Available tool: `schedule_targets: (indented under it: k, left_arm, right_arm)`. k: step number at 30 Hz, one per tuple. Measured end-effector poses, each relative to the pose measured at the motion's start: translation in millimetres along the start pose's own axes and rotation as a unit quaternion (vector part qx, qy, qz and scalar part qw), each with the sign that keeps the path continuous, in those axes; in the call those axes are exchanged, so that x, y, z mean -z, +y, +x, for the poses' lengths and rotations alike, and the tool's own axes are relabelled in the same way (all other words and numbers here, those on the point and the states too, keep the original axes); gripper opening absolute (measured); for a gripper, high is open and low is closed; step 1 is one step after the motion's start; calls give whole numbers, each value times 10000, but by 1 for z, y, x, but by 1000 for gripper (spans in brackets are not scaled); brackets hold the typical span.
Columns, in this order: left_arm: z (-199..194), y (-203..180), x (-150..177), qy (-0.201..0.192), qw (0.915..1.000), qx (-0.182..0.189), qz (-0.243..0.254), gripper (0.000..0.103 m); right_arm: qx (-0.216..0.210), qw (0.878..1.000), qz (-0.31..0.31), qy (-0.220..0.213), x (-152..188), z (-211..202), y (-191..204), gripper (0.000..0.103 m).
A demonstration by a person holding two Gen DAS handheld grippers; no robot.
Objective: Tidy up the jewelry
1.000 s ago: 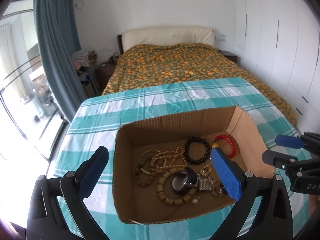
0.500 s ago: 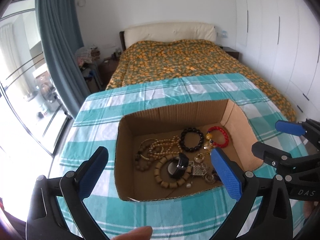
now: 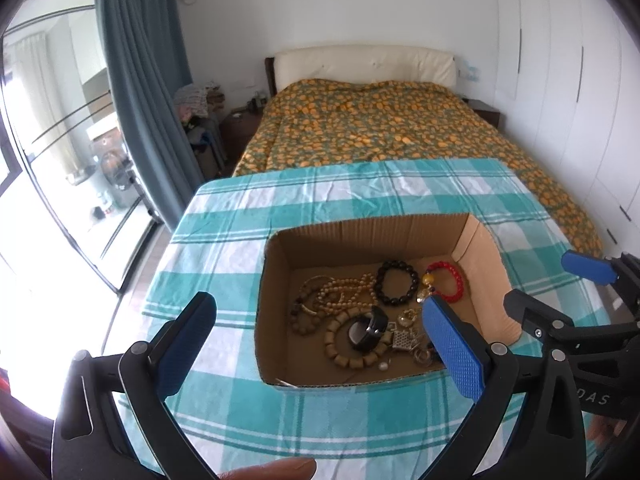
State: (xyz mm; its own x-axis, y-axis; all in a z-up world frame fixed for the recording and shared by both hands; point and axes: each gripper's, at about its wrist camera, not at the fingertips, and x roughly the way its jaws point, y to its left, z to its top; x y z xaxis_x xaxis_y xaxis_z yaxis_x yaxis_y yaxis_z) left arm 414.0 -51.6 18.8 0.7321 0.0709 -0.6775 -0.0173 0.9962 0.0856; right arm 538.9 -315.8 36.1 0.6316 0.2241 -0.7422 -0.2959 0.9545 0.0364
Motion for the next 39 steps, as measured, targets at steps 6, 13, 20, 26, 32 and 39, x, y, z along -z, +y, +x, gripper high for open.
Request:
schedule_targets:
  k: [6,13,20,26,32,39]
  left_arm:
    - [-5,3,-4,84,9999,92,-99,103]
    - [-7,7,-4,115,9998,52,-174,103]
    - [-5,9,-5,160,9997,13,-195,103]
    - [-5,12,-5,185,9995,17,-250,103]
    - [-4,13,-5,211,9994,14,-266,103]
    - [-4,13,-5,214,9994,43,-257,103]
  right_arm:
    - [7,10000,-21,-18,-3,-3,2,87]
    - [18,10000,-40,-35,-4,-9,4,87]
    - [4,10000,-60,-32,-5,-11,5,87]
    - [23,10000,-71,-40,-5,-14,5,87]
    - [42,9999,-92,-43,-6,-15,6,87]
    - [40,9999,-108,-43,-7,-17,7,87]
